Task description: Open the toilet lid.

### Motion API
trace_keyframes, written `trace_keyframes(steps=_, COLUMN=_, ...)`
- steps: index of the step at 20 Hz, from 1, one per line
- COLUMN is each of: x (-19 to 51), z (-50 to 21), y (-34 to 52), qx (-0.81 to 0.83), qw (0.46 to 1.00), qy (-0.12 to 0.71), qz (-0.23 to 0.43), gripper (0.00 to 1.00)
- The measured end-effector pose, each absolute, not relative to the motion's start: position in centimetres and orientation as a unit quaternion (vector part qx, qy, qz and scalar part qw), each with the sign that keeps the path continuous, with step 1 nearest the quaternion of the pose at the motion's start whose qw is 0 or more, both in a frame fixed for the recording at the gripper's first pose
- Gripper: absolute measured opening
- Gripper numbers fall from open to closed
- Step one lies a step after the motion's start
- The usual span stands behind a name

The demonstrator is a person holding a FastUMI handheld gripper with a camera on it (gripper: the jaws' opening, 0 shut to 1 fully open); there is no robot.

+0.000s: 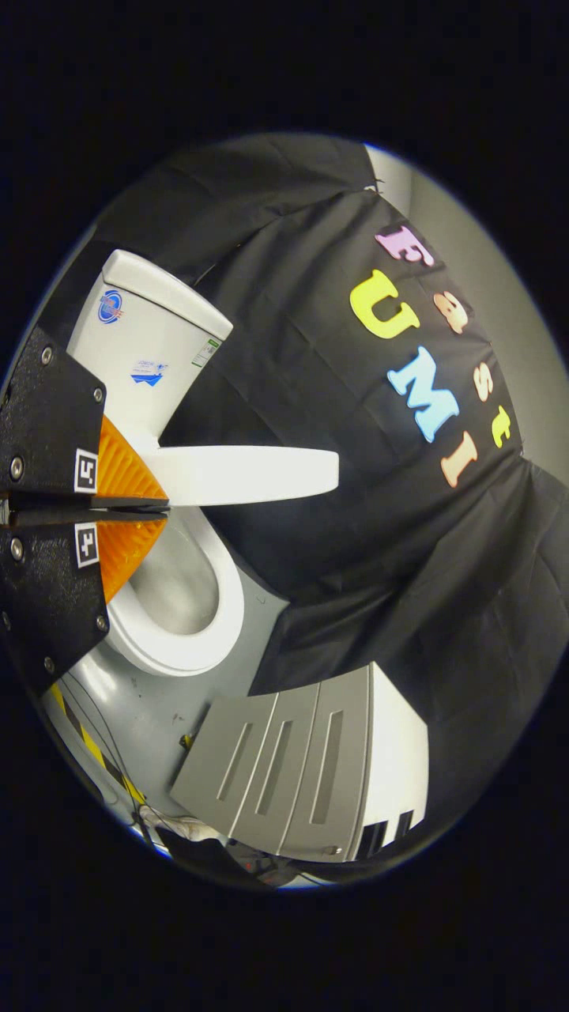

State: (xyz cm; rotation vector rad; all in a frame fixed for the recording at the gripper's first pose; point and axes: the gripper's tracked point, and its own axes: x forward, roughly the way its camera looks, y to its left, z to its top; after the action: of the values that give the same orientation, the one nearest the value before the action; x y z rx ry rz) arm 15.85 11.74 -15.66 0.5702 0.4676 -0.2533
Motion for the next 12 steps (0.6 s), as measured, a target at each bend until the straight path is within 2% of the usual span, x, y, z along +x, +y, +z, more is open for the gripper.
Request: trace_keyframes(steps=12, x=15.7, z=-10.5, y=20.5, qx=0.155, qw=0.967, qy=0.19, qz=-0.073, gripper=0.0)
